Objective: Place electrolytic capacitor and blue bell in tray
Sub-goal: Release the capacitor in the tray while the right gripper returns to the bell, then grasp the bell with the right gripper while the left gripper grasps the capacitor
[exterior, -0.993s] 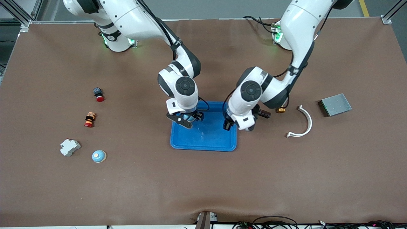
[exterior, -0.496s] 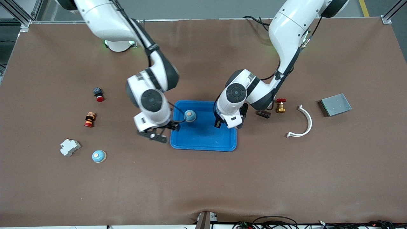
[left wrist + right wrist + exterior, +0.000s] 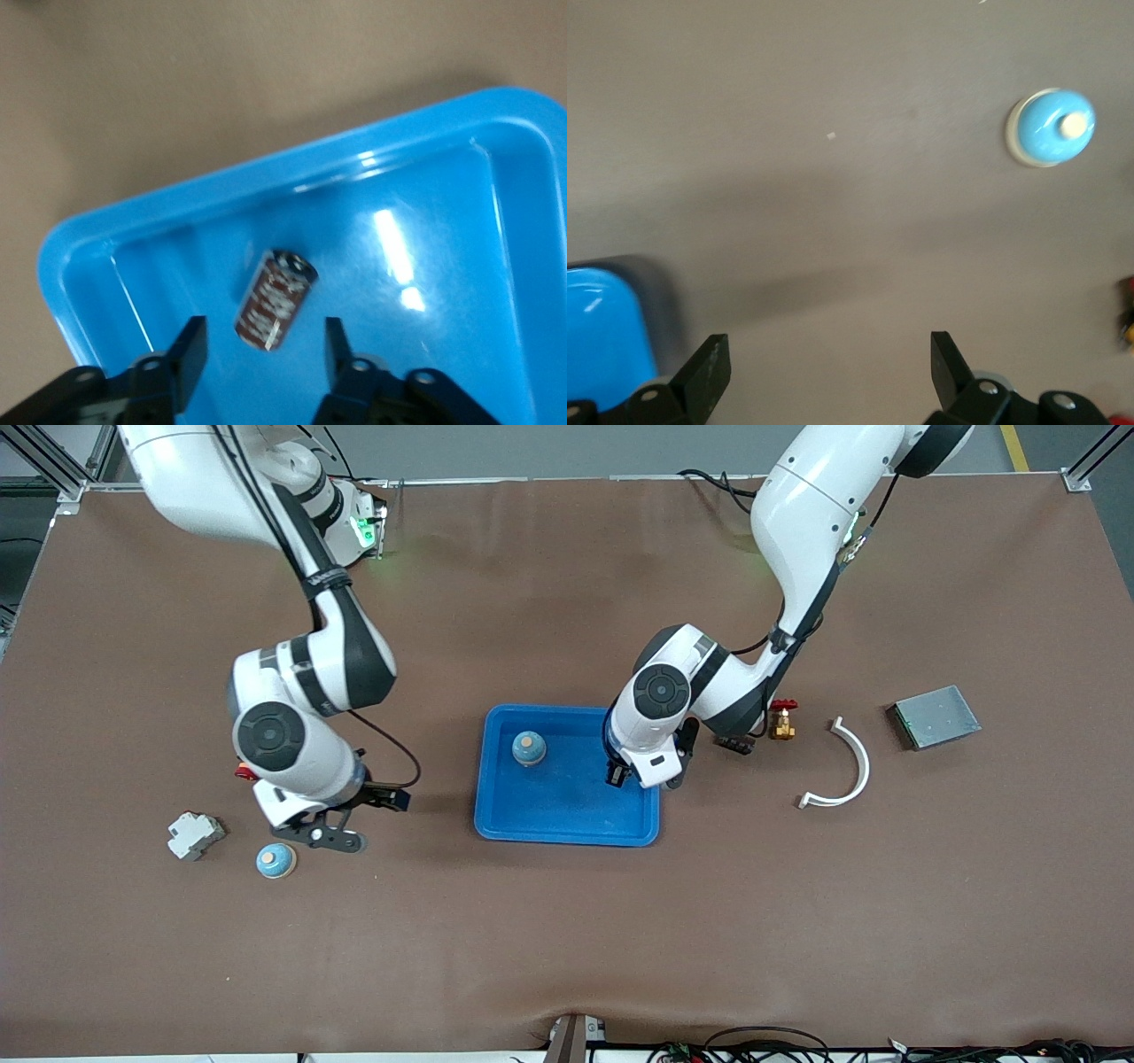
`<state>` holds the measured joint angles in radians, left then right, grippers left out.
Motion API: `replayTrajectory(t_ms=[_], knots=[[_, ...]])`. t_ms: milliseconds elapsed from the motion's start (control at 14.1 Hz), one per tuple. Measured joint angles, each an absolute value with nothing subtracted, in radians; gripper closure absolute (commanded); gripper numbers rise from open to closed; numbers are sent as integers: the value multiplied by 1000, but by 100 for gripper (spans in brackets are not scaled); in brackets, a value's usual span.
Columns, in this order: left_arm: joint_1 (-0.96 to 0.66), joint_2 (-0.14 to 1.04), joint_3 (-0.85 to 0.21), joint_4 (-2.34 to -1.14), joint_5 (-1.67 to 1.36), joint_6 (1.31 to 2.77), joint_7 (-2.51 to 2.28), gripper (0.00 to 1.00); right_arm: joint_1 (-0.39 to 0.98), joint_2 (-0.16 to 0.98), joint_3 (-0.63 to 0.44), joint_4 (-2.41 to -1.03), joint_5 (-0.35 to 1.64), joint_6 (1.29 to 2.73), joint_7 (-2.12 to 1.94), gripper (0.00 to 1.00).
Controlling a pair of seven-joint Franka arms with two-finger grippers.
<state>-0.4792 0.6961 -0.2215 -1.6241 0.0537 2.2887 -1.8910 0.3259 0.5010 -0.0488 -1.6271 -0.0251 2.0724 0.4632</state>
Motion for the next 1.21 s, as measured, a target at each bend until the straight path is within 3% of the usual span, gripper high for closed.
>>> replayTrajectory(t_ms=[355,780,1206], knots=[[-426,621,-215,-1585,99,2119,-1881,0,187,489,-50,-1791,-25,2286,247,0],[-286,543,-211,-1594,108,1797,-1645,0,60,495,-50,-1807,-34,2369,78,0],[-209,547,-210,-1695,111,1890,-1612,0,43,584,-48,-1771,-38,2444,68,0]])
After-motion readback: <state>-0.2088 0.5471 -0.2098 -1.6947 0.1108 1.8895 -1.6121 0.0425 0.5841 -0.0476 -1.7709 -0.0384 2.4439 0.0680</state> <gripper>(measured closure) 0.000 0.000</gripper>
